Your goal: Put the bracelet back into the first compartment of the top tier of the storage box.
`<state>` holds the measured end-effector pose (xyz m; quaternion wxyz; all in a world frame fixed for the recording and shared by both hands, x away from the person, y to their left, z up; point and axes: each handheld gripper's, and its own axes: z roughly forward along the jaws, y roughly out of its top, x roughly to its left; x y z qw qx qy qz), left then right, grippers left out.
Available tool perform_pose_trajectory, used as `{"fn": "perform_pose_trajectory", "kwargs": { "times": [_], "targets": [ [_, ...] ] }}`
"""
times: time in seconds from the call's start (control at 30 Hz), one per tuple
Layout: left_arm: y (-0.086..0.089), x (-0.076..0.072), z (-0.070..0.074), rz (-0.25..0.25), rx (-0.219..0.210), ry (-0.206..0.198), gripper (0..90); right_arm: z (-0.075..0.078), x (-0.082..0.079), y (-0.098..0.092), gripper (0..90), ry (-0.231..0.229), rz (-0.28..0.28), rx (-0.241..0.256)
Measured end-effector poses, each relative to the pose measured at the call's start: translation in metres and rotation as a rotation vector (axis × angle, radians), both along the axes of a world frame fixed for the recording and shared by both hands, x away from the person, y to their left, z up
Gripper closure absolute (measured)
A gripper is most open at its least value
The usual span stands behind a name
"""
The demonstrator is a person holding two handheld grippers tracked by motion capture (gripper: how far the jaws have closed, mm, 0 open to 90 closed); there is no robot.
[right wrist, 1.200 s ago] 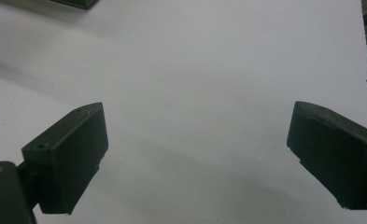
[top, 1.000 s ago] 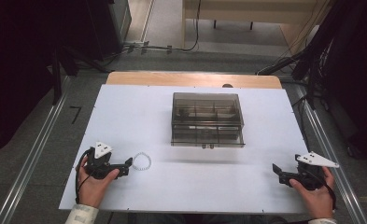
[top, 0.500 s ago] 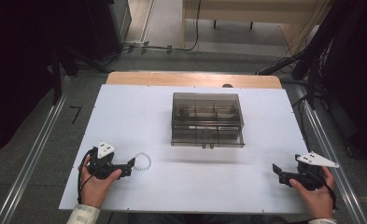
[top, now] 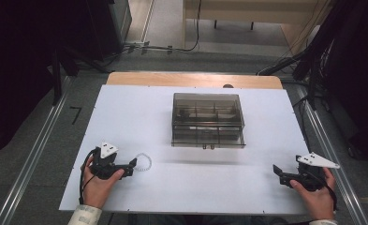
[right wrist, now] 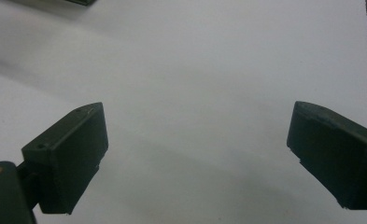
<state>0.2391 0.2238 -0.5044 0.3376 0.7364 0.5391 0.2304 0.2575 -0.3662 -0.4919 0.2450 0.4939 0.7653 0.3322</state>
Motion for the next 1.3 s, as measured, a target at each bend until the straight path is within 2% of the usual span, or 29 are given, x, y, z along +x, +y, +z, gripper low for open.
{"fn": "perform_pose_trajectory", "kwargs": {
  "times": [0.43, 0.53, 0.8, 1.13, 1.3],
  "targets": [
    [-0.0029, 0.0019, -0.0021, -0.003, 0.025, 0.004, 6.6, -0.0003, 0.0002, 0.0004, 3.8, -0.001, 0.000, -0.003],
    [-0.0035, 0.0018, -0.0020, -0.008, 0.026, -0.003, 13.0, -0.0002, 0.0001, 0.0005, 3.8, -0.001, 0.000, -0.003],
    [-0.0054, 0.0025, -0.0035, -0.026, 0.032, 0.004, 20.6, -0.0002, 0.0002, 0.0005, 3.7, -0.002, 0.001, -0.003],
    [-0.0082, 0.0030, -0.0052, -0.045, 0.068, 0.009, 26.9, -0.0002, 0.0002, 0.0006, 3.8, -0.002, 0.001, -0.004],
    [-0.0088, 0.0033, -0.0046, -0.054, 0.064, 0.026, 30.6, -0.0002, 0.0002, 0.0005, 3.7, -0.003, 0.001, -0.003]
  ]
}}
